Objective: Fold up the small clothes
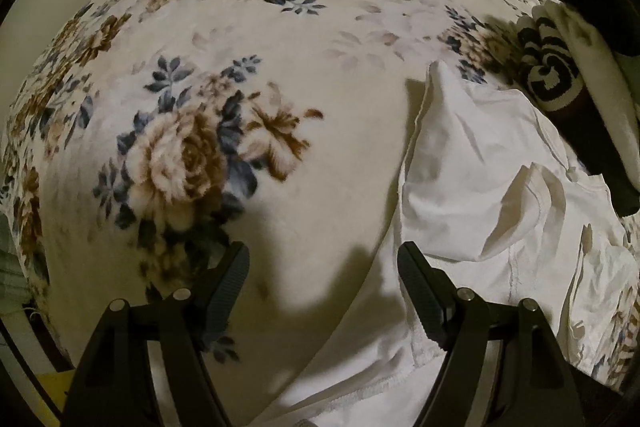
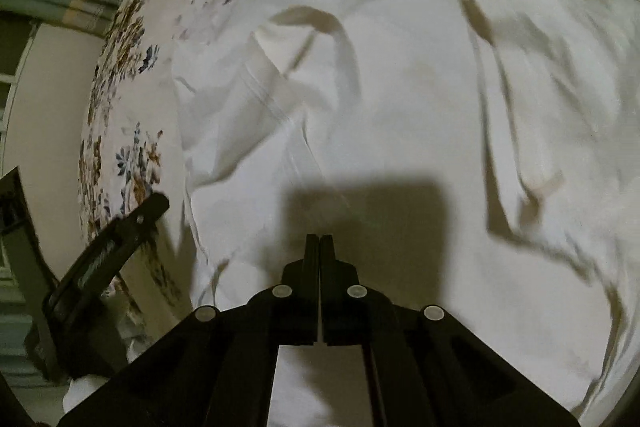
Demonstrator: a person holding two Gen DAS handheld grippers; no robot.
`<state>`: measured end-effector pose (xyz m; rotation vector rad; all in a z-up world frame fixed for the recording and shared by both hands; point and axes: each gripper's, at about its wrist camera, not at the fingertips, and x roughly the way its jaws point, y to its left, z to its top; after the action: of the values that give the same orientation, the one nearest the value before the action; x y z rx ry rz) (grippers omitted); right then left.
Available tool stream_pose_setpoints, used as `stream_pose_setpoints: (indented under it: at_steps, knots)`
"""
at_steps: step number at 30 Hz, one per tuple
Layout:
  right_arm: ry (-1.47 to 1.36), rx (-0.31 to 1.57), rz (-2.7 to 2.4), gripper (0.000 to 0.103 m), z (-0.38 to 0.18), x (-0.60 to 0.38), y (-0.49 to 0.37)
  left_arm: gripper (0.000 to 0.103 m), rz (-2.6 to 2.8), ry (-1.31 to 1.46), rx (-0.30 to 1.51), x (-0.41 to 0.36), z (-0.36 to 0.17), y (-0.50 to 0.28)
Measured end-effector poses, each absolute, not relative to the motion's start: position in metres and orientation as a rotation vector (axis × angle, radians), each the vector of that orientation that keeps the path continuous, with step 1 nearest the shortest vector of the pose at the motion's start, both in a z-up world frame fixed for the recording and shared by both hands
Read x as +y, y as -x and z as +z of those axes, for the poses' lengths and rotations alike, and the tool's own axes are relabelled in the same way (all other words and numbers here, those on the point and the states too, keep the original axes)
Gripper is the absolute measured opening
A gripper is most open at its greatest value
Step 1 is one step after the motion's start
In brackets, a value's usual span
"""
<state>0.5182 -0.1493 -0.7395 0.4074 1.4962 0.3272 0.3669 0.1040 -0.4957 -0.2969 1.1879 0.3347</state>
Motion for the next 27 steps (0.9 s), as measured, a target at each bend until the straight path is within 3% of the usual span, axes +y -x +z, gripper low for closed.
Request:
stream_pose_setpoints:
  at_steps: [3,4,5,7,8,10,11,12,13,22,25,27]
  knots:
    - [-0.500,1.484,0.318,0.003,-0.733,-0.158,-0.524,0.075,0.334,0.289,1.184,0.103,-0.495,-0.368]
    - [-0.537,1.473,0.321,0.011,-0.732,-0.159,-0.531,0.075,0.335,0.284,1.181,0.102,-0.494,-0.368]
    - [-0.541,1.467,0.319,0.031,-0.733,-0.158,-0.537,0.075,0.336,0.276,1.179,0.101,-0.494,-0.369]
    - [-0.533,1.447,0.321,0.049,-0.736,-0.151,-0.554,0.075,0.338,0.266,1.179,0.100,-0.494,-0.370]
    - [-0.515,1.454,0.321,0.050,-0.740,-0.147,-0.561,0.075,0.339,0.259,1.178,0.100,-0.494,-0.371]
    - [-0.468,1.479,0.322,0.050,-0.750,-0.137,-0.571,0.075,0.342,0.247,1.178,0.100,-0.494,-0.371]
    - [-0.431,1.490,0.323,0.043,-0.755,-0.131,-0.574,0.075,0.341,0.243,1.180,0.100,-0.494,-0.371]
    - [-0.413,1.483,0.320,0.032,-0.756,-0.127,-0.575,0.075,0.342,0.240,1.181,0.101,-0.494,-0.371]
    - [-0.385,1.473,0.322,0.006,-0.755,-0.124,-0.574,0.075,0.340,0.239,1.184,0.101,-0.494,-0.371]
    - [-0.397,1.432,0.252,0.004,-0.730,-0.145,-0.535,0.075,0.324,0.261,1.195,0.098,-0.493,-0.369]
    - [-0.427,1.526,0.250,0.004,-0.739,-0.155,-0.522,0.075,0.305,0.255,1.199,0.093,-0.494,-0.372]
    - [-0.455,1.588,0.234,0.010,-0.746,-0.162,-0.520,0.075,0.292,0.244,1.203,0.089,-0.495,-0.374]
